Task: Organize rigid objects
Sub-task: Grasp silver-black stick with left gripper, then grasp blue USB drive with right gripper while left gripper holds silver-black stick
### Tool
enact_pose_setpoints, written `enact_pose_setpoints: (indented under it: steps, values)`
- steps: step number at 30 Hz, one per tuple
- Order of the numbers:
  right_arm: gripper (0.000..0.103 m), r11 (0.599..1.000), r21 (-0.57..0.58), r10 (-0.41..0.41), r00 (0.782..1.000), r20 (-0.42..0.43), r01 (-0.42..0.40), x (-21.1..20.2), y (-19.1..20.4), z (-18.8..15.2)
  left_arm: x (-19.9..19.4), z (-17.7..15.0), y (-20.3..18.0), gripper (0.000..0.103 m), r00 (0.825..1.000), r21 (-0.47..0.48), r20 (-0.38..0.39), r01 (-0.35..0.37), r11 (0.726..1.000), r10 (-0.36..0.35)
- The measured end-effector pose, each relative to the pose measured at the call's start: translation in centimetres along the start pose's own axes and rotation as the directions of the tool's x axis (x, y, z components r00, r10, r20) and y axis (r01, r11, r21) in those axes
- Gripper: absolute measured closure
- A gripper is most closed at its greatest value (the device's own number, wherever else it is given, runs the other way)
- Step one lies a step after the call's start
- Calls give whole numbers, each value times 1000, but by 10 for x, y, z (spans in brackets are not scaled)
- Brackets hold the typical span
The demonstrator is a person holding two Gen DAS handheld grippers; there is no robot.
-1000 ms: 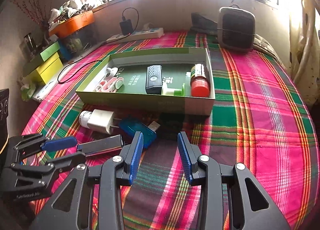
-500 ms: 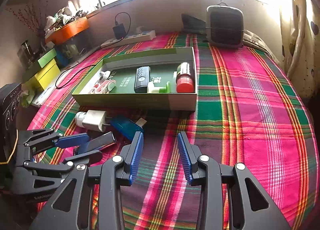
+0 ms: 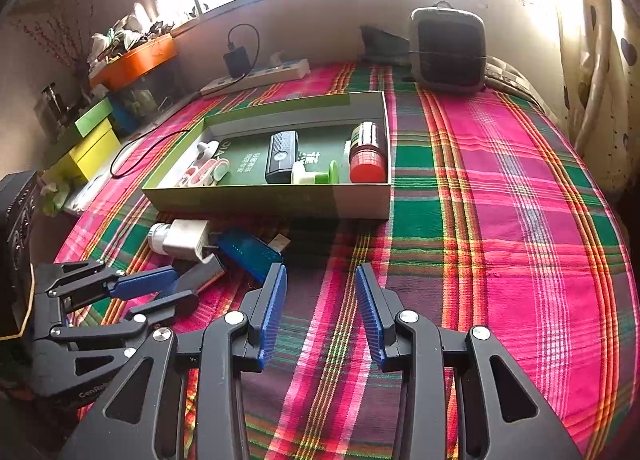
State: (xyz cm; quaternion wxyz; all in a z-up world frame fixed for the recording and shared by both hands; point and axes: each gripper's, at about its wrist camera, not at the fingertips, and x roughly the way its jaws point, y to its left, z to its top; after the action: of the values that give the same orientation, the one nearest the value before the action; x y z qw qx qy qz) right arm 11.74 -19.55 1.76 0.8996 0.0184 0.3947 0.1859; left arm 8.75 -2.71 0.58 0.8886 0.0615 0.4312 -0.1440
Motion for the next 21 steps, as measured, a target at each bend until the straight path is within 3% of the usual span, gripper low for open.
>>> enact_pose_setpoints:
  steps: [9, 15, 21]
  values:
    - [66, 998, -63, 8, 1000, -4, -9, 5, 17, 5, -15, -20, 19, 81, 1000, -62, 20, 9, 998, -8]
    - [66, 980, -198, 18, 1000, -4, -18, 14, 44, 13, -22, -28, 36, 81, 999, -113, 33, 14, 994, -10]
    - [66, 966, -256, 30, 999, -17, -33, 25, 61, 18, -25, -32, 54, 81, 999, -166, 39, -2, 986, 9]
